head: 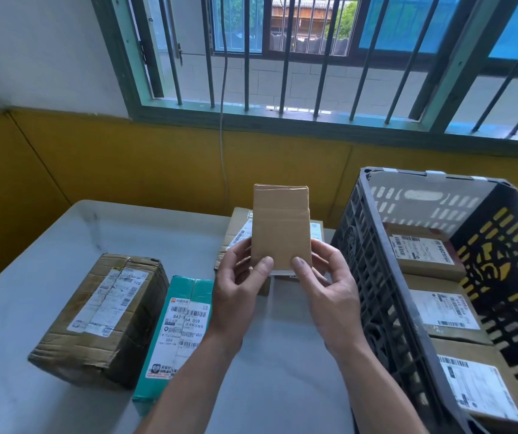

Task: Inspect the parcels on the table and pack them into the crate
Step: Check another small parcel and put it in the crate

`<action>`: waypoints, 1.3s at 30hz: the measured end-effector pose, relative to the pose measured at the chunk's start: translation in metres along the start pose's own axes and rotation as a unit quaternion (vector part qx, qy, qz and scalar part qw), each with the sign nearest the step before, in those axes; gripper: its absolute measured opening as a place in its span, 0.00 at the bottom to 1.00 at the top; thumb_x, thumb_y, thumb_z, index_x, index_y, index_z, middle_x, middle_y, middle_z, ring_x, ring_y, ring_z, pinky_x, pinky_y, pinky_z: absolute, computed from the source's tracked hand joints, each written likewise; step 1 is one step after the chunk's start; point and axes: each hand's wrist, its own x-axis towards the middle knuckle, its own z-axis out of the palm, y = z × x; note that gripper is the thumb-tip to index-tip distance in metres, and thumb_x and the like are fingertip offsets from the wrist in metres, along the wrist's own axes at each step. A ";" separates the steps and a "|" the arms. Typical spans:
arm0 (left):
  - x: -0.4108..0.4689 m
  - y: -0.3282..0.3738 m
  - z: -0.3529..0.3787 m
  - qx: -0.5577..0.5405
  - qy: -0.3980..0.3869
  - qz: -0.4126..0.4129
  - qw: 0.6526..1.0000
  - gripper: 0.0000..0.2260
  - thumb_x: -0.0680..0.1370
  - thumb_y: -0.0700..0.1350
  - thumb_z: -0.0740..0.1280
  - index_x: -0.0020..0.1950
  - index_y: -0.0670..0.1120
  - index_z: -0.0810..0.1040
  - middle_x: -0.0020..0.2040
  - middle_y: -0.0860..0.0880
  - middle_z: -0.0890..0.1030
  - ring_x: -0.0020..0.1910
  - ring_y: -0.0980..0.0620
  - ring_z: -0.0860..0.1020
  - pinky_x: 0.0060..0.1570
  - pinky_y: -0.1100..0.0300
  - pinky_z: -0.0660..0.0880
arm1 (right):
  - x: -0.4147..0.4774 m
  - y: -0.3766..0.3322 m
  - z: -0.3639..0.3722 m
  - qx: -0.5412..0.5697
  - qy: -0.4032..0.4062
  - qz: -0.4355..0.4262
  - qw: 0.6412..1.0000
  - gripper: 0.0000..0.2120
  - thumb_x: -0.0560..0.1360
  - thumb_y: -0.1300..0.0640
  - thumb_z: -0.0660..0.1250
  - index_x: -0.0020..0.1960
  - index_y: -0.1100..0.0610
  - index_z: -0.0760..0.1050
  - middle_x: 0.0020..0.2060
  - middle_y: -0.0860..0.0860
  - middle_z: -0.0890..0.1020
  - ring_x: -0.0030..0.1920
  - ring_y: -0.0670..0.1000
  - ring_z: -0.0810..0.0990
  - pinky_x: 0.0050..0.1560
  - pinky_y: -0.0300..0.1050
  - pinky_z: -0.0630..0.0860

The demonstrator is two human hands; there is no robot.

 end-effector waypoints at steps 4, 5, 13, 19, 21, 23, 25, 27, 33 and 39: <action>0.000 -0.001 0.000 -0.003 -0.003 0.006 1.000 0.24 0.73 0.52 0.76 0.68 0.60 0.76 0.63 0.56 0.82 0.61 0.56 0.80 0.45 0.74 0.77 | 0.000 -0.004 0.001 -0.014 0.010 -0.015 1.000 0.18 0.74 0.48 0.73 0.63 0.47 0.78 0.49 0.33 0.84 0.50 0.33 0.82 0.44 0.26 0.75; -0.001 -0.001 0.000 -0.005 0.000 0.011 1.000 0.24 0.72 0.54 0.75 0.68 0.59 0.76 0.64 0.55 0.82 0.61 0.56 0.80 0.44 0.74 0.76 | 0.000 -0.004 0.001 -0.014 0.008 -0.015 1.000 0.19 0.73 0.46 0.73 0.63 0.46 0.78 0.49 0.34 0.85 0.49 0.33 0.82 0.44 0.26 0.75; 0.003 0.001 -0.001 -0.003 -0.005 0.030 1.000 0.21 0.72 0.51 0.76 0.64 0.59 0.79 0.67 0.52 0.78 0.55 0.68 0.80 0.43 0.76 0.75 | 0.000 0.002 0.002 -0.026 0.020 -0.006 0.999 0.14 0.73 0.48 0.75 0.58 0.39 0.79 0.51 0.39 0.86 0.50 0.37 0.83 0.46 0.30 0.77; 0.004 -0.002 0.000 0.008 0.012 0.036 0.999 0.20 0.76 0.45 0.74 0.67 0.57 0.79 0.65 0.52 0.79 0.53 0.72 0.79 0.41 0.79 0.73 | 0.004 0.005 -0.002 -0.040 0.021 -0.010 0.999 0.14 0.76 0.55 0.75 0.61 0.47 0.80 0.47 0.38 0.86 0.47 0.35 0.83 0.45 0.27 0.76; 0.004 -0.002 0.000 0.003 0.012 0.039 0.999 0.20 0.77 0.43 0.74 0.67 0.58 0.78 0.64 0.53 0.81 0.54 0.71 0.80 0.43 0.77 0.74 | 0.006 0.005 -0.002 -0.038 0.020 -0.009 0.999 0.13 0.76 0.56 0.74 0.60 0.48 0.80 0.47 0.38 0.86 0.47 0.36 0.83 0.46 0.27 0.76; 0.004 -0.003 -0.001 0.000 0.008 0.041 0.999 0.21 0.77 0.42 0.74 0.66 0.60 0.77 0.61 0.58 0.83 0.56 0.67 0.80 0.46 0.74 0.77 | 0.008 0.004 -0.002 -0.035 0.029 -0.015 0.999 0.12 0.76 0.55 0.75 0.59 0.47 0.81 0.47 0.39 0.87 0.48 0.37 0.84 0.47 0.29 0.77; 0.004 -0.003 -0.001 0.003 0.009 0.041 0.999 0.20 0.77 0.42 0.73 0.65 0.60 0.76 0.58 0.61 0.84 0.57 0.64 0.81 0.50 0.69 0.79 | 0.008 0.002 -0.002 -0.027 0.032 -0.015 0.999 0.11 0.76 0.54 0.74 0.58 0.46 0.81 0.48 0.40 0.87 0.50 0.39 0.84 0.47 0.32 0.78; 0.004 -0.002 0.000 0.004 0.014 0.039 0.999 0.17 0.77 0.46 0.73 0.62 0.61 0.77 0.57 0.62 0.84 0.57 0.64 0.81 0.51 0.66 0.80 | 0.008 0.001 -0.001 -0.008 0.017 -0.009 1.000 0.12 0.77 0.56 0.73 0.58 0.43 0.81 0.51 0.44 0.87 0.53 0.43 0.85 0.49 0.35 0.79; 0.002 0.002 0.005 -0.013 0.023 0.030 0.999 0.15 0.76 0.50 0.73 0.62 0.58 0.80 0.58 0.57 0.85 0.58 0.59 0.82 0.52 0.63 0.81 | 0.005 -0.003 0.003 0.024 -0.013 -0.012 1.000 0.22 0.79 0.63 0.70 0.61 0.37 0.79 0.63 0.47 0.83 0.61 0.46 0.82 0.60 0.43 0.80; -0.001 0.007 0.005 -0.005 -0.006 0.045 0.999 0.21 0.78 0.40 0.73 0.62 0.64 0.78 0.66 0.47 0.79 0.62 0.53 0.80 0.55 0.61 0.81 | 0.004 0.002 0.002 0.015 0.011 0.000 1.000 0.18 0.78 0.56 0.73 0.67 0.46 0.79 0.56 0.45 0.86 0.58 0.42 0.83 0.51 0.35 0.79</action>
